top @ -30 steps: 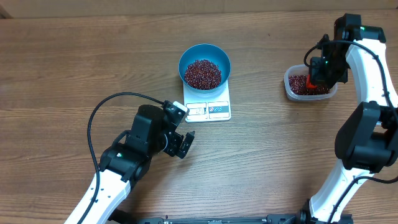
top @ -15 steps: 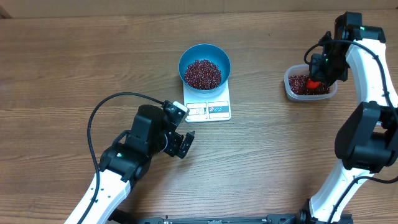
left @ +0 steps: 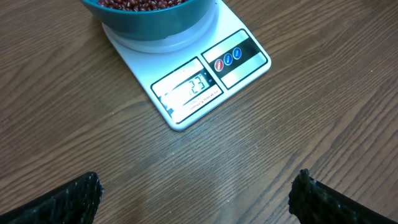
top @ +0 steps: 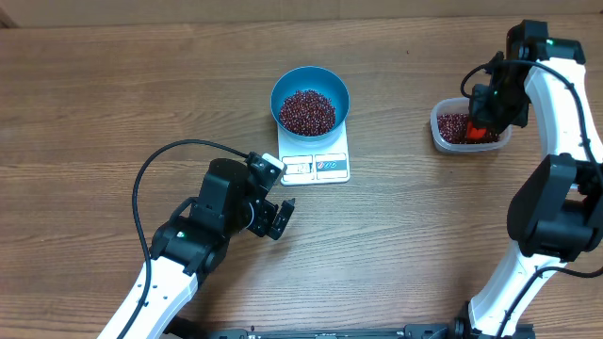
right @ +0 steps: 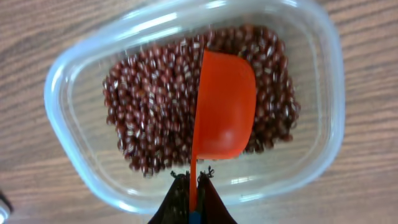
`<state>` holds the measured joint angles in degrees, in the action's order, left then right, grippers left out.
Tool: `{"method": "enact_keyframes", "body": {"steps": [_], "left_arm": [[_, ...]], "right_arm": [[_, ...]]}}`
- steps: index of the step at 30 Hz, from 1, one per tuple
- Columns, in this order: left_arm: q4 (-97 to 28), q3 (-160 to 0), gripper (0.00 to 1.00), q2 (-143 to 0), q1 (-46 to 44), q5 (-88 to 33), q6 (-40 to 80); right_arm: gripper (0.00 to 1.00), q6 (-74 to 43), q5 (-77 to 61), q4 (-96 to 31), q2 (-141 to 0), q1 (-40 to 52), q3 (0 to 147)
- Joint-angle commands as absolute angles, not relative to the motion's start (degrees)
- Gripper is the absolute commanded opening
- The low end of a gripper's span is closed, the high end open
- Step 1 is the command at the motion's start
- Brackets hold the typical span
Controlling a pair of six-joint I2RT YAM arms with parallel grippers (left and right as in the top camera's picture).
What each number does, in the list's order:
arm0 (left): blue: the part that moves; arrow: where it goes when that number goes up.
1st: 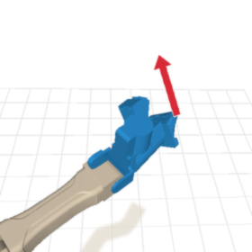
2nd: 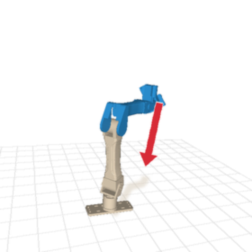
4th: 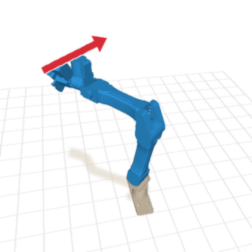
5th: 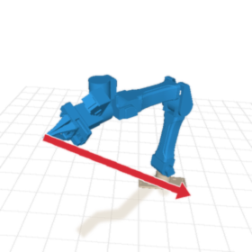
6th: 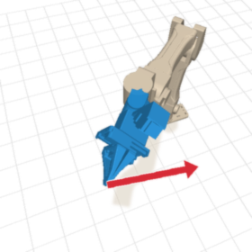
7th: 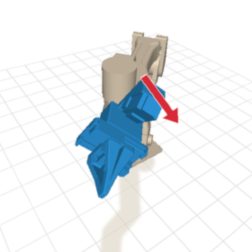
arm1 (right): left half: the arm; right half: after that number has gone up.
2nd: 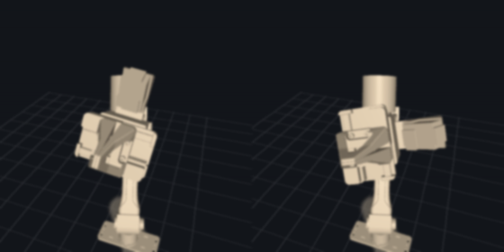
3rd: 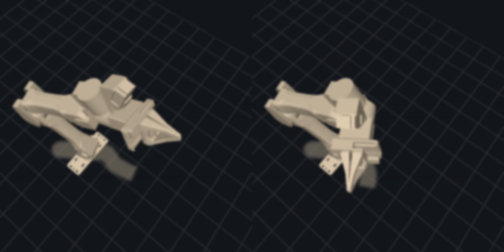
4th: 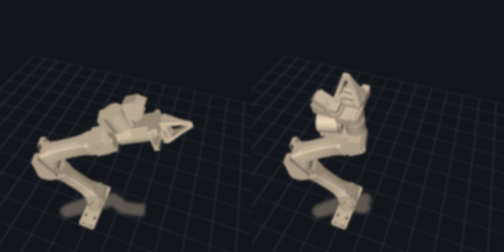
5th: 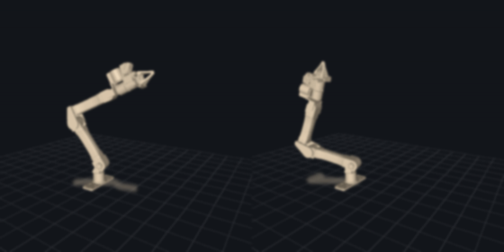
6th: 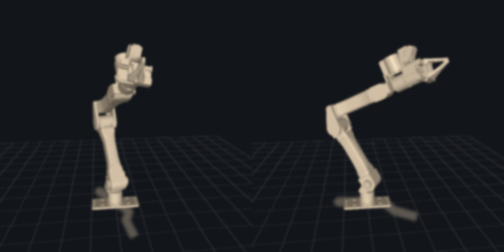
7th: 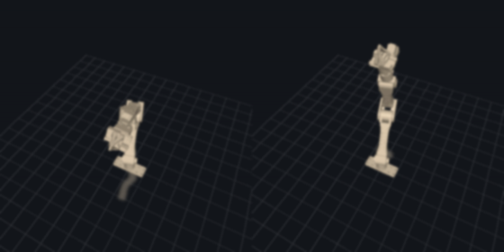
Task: Scoop item into bowl and weigh 150g on scale
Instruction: 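Dip the scoop into the beans and drag it to fill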
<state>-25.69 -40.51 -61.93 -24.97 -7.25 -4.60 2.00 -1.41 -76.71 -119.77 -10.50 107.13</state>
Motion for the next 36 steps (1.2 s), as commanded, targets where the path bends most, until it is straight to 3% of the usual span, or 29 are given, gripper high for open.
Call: {"method": "enact_keyframes", "body": {"steps": [1, 12, 17, 36], "left_arm": [[-25.65, -40.32, 1.0, -62.15, -24.77, -6.9, -4.08], [-25.65, -40.32, 1.0, -62.15, -24.77, -6.9, -4.08], [-25.65, -40.32, 1.0, -62.15, -24.77, -6.9, -4.08], [-25.65, -40.32, 1.0, -62.15, -24.77, -6.9, -4.08]], "right_arm": [[0.04, 3.46, -0.08, -77.06, -118.13, -10.63, 110.74], [0.04, 9.56, 14.33, -77.91, -118.15, -10.52, 110.32], [0.04, 11.05, 14.74, -77.38, -119.31, -10.52, 108.68], [0.04, 19.11, -1.3, -76.82, -119.61, -7.99, 104.95]]}}
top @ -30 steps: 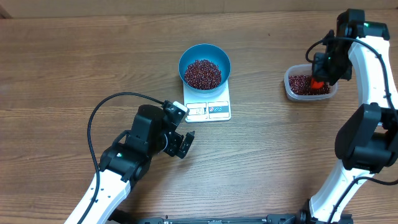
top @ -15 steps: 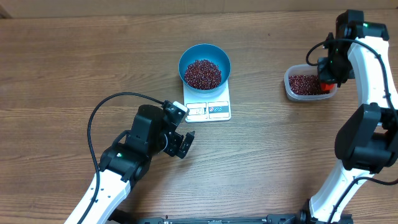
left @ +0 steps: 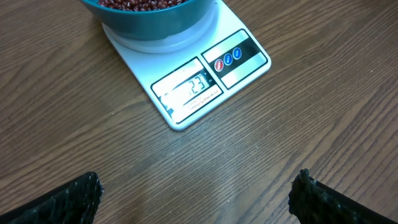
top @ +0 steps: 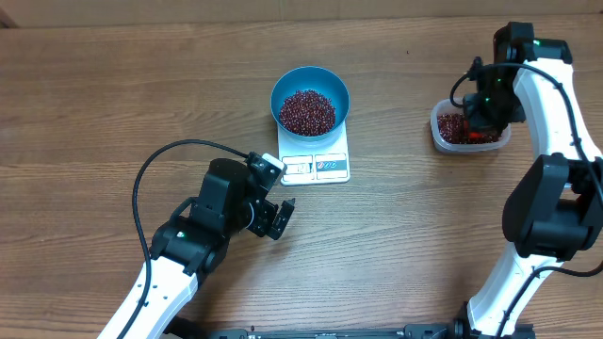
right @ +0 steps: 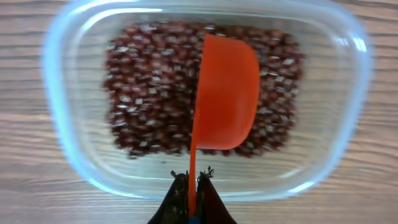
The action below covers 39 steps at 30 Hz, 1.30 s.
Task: Scoop item into bowl and weigh 150g on scale
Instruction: 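Dip the scoop into the beans and drag it to fill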
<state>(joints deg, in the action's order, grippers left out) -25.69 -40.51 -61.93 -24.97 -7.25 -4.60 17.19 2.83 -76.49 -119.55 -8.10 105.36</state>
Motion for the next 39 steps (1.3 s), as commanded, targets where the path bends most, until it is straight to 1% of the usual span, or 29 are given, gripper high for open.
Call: {"method": "enact_keyframes", "body": {"steps": [1, 8, 17, 29, 39], "left_arm": [[-25.65, -40.32, 1.0, -62.15, -24.77, -6.9, -4.08], [-25.65, -40.32, 0.99, -62.15, -24.77, -6.9, -4.08], [-25.65, -40.32, 0.99, -62.15, -24.77, -6.9, -4.08], [-25.65, -40.32, 1.0, -62.15, -24.77, -6.9, -4.08], [-25.65, -40.32, 1.0, -62.15, -24.77, -6.9, -4.08]], "right_arm": [[0.04, 19.97, -2.24, -77.14, -119.61, -7.99, 104.95], [0.04, 21.56, -5.19, -77.97, -119.61, -7.97, 104.64], [0.04, 21.93, -7.29, -74.78, -119.61, -7.51, 98.65], [0.04, 21.96, -18.92, -73.78, -119.61, -8.43, 98.43], [0.04, 21.98, -31.51, -73.8, -119.61, -14.72, 98.43]]}}
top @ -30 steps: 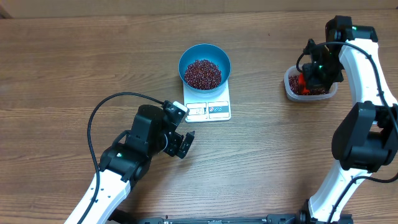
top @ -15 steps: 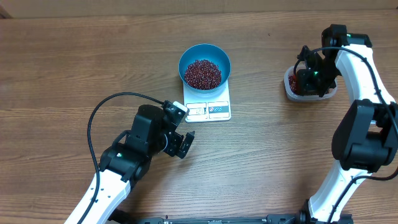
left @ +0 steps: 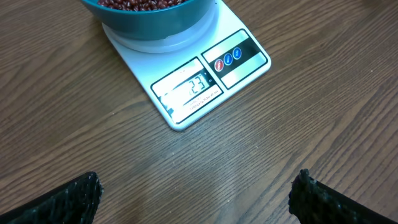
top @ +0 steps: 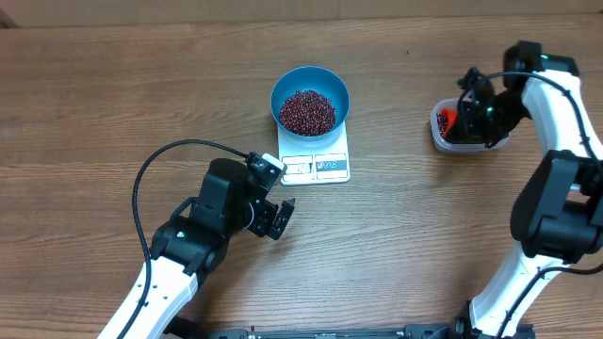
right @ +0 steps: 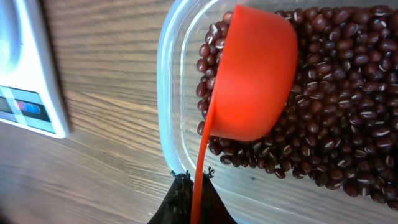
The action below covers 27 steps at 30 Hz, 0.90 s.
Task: Scoop item into bowl and weigh 150g on scale
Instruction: 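Dip the scoop into the beans and drag it to fill, then lift the filled scoop out of the tub with the right gripper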
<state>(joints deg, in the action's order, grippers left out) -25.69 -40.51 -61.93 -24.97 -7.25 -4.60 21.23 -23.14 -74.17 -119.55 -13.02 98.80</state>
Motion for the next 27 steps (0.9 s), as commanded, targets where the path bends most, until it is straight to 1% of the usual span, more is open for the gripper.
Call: {"method": "enact_keyframes", "body": {"steps": [1, 7, 18, 27], "left_arm": [[-25.65, -40.32, 0.99, -62.15, -24.77, -6.9, -4.08], [-25.65, -40.32, 1.0, -62.15, -24.77, -6.9, -4.08], [-25.65, -40.32, 1.0, -62.15, -24.77, -6.9, -4.08], [-25.65, -40.32, 1.0, -62.15, -24.77, -6.9, -4.08]], "right_arm": [[0.04, 21.98, -32.93, -73.84, -119.61, -15.62, 98.43], [0.04, 21.98, -38.94, -74.67, -119.61, -19.92, 98.43], [0.04, 22.24, -41.25, -76.44, -119.61, -24.16, 98.41], [0.04, 29.26, -49.78, -80.58, -119.61, -28.12, 98.41]]}}
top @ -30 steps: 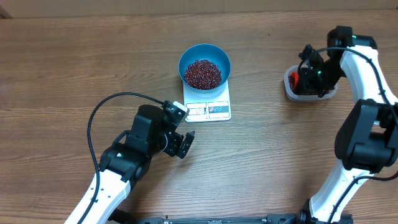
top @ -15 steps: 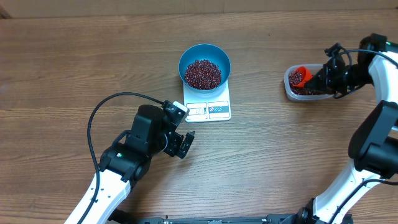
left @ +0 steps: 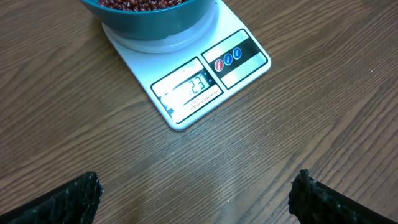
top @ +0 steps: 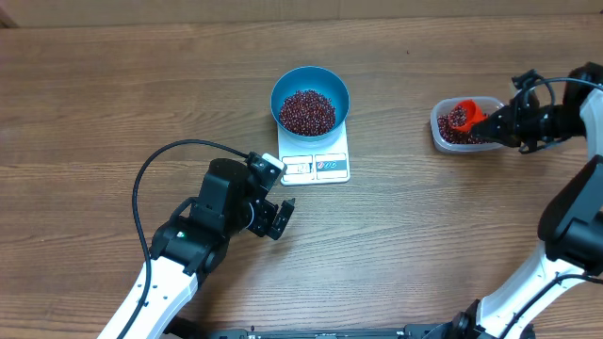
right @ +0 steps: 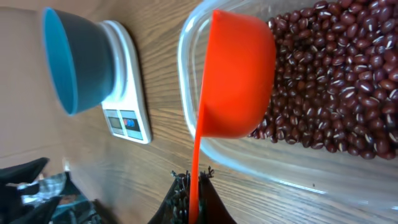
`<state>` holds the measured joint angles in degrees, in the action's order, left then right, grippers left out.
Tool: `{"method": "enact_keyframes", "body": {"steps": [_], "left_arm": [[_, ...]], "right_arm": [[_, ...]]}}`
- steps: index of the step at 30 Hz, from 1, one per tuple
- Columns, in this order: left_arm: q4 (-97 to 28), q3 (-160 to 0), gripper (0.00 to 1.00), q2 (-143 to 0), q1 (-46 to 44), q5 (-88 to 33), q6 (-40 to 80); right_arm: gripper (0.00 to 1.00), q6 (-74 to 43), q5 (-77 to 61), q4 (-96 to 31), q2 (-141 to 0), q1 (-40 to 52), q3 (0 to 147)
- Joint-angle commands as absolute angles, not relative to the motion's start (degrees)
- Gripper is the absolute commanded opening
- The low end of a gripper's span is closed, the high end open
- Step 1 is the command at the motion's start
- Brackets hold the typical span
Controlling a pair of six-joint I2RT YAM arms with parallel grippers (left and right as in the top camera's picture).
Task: Scoop item into bowl and weigh 150g on scale
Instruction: 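Lift the filled scoop out of the tub with the right gripper, then carry the scoop over the blue bowl and pour the beans in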
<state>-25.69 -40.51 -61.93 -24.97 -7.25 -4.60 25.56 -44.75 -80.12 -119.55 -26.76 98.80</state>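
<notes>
A blue bowl [top: 310, 97] part full of red beans stands on the white scale [top: 316, 160] at mid table. At the right a clear tub [top: 464, 127] holds more beans. My right gripper [right: 194, 177] is shut on the handle of an orange scoop [right: 239, 81]; the overhead view shows the scoop [top: 461, 117] over the tub's left part with beans in it. My left gripper [left: 196, 193] stands open over bare wood just in front of the scale [left: 208, 78], nothing between its fingers.
The scale's display [left: 189, 87] faces the left wrist camera; its digits are too small to read. The left arm [top: 212, 226] with its black cable lies at the front left. The right arm [top: 556, 118] reaches in from the right edge.
My right gripper has swung out to the right of the tub and the scoop has turned, its cup now facing up with beans in it. The left arm has not moved.
The scoop first hung edge-on over the beans in the tub, and stayed so a moment later with the wrist turned. Then its cup was tipped down into the tub's left end. Now it sits bean-filled over the tub. Left arm, bowl and scale stayed put.
</notes>
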Motion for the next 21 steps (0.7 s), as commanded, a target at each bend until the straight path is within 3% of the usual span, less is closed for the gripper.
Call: {"method": "enact_keyframes", "body": {"steps": [1, 10, 21], "left_arm": [[-25.65, -40.32, 0.99, -62.15, -24.77, -6.9, -4.08], [-25.65, -40.32, 1.0, -62.15, -24.77, -6.9, -4.08], [-25.65, -40.32, 1.0, -62.15, -24.77, -6.9, -4.08]], "right_arm": [[0.04, 29.76, -50.81, -80.97, -119.61, -28.62, 98.41], [0.04, 36.8, -58.26, -85.65, -119.61, -30.35, 98.41], [0.04, 44.05, -65.32, -91.44, -119.35, -26.24, 98.85]]}}
